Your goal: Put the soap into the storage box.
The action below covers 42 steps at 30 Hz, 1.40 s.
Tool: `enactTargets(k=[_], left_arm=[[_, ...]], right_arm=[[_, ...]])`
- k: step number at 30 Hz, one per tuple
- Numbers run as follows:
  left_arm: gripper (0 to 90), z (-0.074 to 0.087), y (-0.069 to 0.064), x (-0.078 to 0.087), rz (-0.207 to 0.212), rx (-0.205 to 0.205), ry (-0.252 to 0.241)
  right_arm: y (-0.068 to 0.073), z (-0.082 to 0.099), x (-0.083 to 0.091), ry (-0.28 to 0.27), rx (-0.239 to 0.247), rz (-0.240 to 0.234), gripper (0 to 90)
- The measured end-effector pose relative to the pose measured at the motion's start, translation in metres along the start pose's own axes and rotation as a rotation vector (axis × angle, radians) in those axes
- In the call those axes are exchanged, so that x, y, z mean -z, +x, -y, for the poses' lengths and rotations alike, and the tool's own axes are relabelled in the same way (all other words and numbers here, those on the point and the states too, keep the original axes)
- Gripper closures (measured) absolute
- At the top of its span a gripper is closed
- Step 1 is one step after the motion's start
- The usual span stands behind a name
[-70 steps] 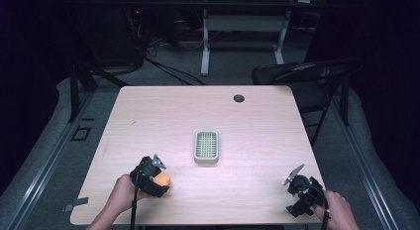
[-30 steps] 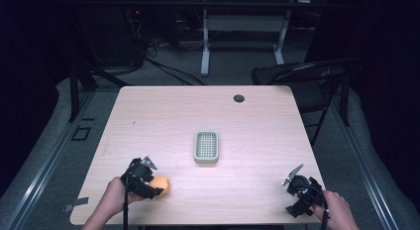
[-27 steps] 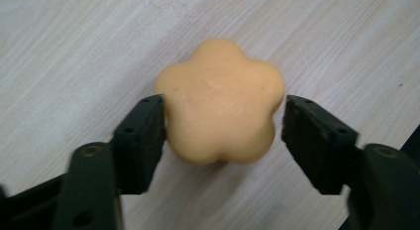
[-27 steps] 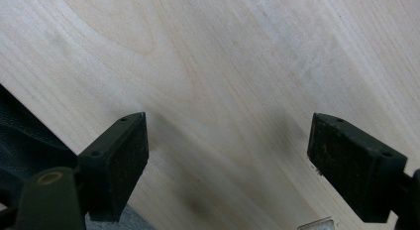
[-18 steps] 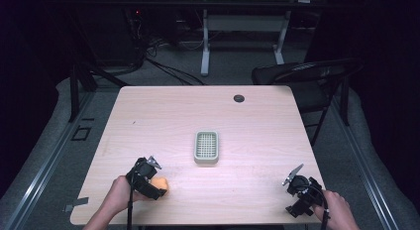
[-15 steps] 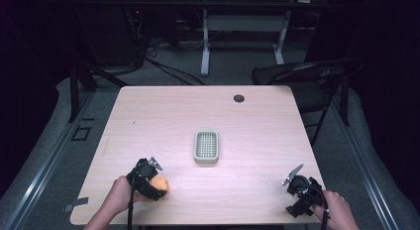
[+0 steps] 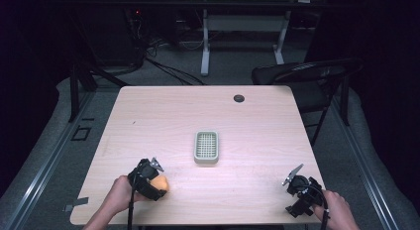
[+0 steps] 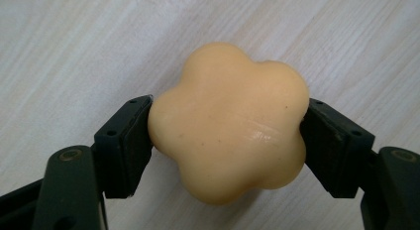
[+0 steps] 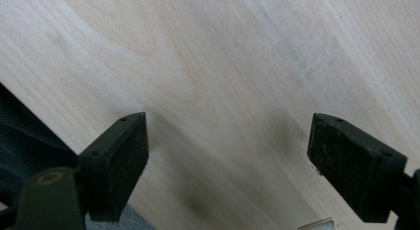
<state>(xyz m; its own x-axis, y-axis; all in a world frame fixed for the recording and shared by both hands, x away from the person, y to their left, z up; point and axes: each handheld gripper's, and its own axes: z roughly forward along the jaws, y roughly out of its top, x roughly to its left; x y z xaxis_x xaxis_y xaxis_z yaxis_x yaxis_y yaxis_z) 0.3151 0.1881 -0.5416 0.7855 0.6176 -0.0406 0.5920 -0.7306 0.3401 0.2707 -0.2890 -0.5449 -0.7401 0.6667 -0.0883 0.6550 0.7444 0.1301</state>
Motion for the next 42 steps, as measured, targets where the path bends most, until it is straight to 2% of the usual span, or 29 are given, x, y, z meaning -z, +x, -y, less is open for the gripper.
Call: enactTargets(k=[10, 12, 18, 33, 42], left_arm=[[26.7, -0.004, -0.001, 0.005, -0.008, -0.002, -0.010], [26.7, -0.008, 0.000, 0.006, -0.010, -0.005, -0.015], [26.7, -0.020, 0.002, 0.008, -0.017, -0.001, -0.038], [26.7, -0.040, 0.005, 0.004, -0.010, -0.024, -0.022], [26.7, -0.047, 0.006, 0.004, -0.011, -0.036, -0.025]], right_arm=[[0.000, 0.000, 0.000, -0.002, -0.003, 0.001, 15.7], [-0.001, 0.000, 0.000, 0.007, 0.005, -0.003, 15.7], [-0.001, 0.000, -0.001, -0.008, -0.011, -0.002, 15.7], [-0.002, 0.000, -0.001, -0.008, -0.013, -0.002, 15.7], [-0.002, 0.000, -0.001, -0.006, -0.014, -0.002, 15.7]])
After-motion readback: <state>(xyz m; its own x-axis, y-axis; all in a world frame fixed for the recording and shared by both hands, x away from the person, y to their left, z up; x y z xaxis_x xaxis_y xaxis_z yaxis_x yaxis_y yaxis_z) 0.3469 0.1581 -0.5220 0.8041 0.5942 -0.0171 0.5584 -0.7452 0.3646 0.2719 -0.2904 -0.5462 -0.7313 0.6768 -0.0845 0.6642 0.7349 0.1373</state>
